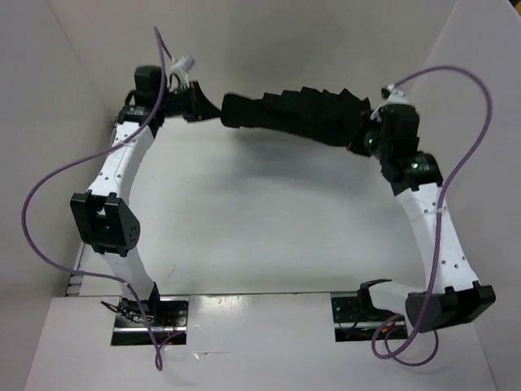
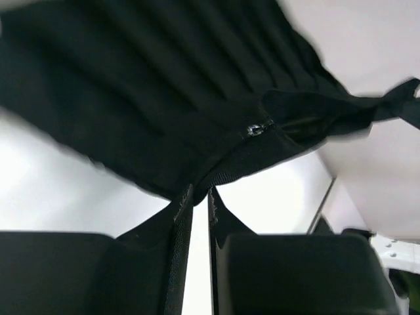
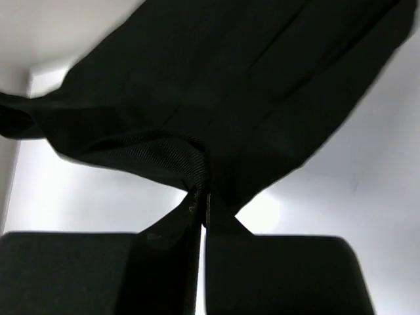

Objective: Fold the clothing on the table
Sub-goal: Fold the skirt

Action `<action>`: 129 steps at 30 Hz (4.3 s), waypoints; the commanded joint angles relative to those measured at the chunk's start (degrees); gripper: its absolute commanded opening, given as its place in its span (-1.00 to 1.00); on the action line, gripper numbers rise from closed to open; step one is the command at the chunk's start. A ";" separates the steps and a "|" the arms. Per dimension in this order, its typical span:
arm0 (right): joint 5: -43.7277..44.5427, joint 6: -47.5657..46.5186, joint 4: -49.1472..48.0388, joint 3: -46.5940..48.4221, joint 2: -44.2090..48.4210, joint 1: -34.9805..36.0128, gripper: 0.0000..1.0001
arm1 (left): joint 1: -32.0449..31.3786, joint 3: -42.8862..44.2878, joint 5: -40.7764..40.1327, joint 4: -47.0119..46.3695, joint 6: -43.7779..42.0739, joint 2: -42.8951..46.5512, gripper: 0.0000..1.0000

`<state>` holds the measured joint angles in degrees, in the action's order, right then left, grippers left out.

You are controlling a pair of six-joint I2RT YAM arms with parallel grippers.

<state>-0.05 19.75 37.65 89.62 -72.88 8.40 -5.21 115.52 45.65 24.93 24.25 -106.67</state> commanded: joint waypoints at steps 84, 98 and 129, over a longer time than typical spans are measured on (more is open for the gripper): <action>8.58 14.38 3.67 -2.19 -40.76 -0.14 -1.00 | -9.03 -34.41 -15.86 -2.78 6.95 -13.65 -1.00; -1.96 19.70 2.43 -23.33 -1.05 3.90 -0.89 | -5.86 -41.08 -16.91 -1.38 5.11 18.61 0.00; 5.94 16.20 0.14 -2.30 -44.09 1.79 -1.00 | -5.86 -59.63 -27.98 -0.75 6.33 25.64 0.99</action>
<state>2.94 38.37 41.15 80.58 -114.67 10.66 -11.18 56.34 16.80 25.63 28.99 -82.94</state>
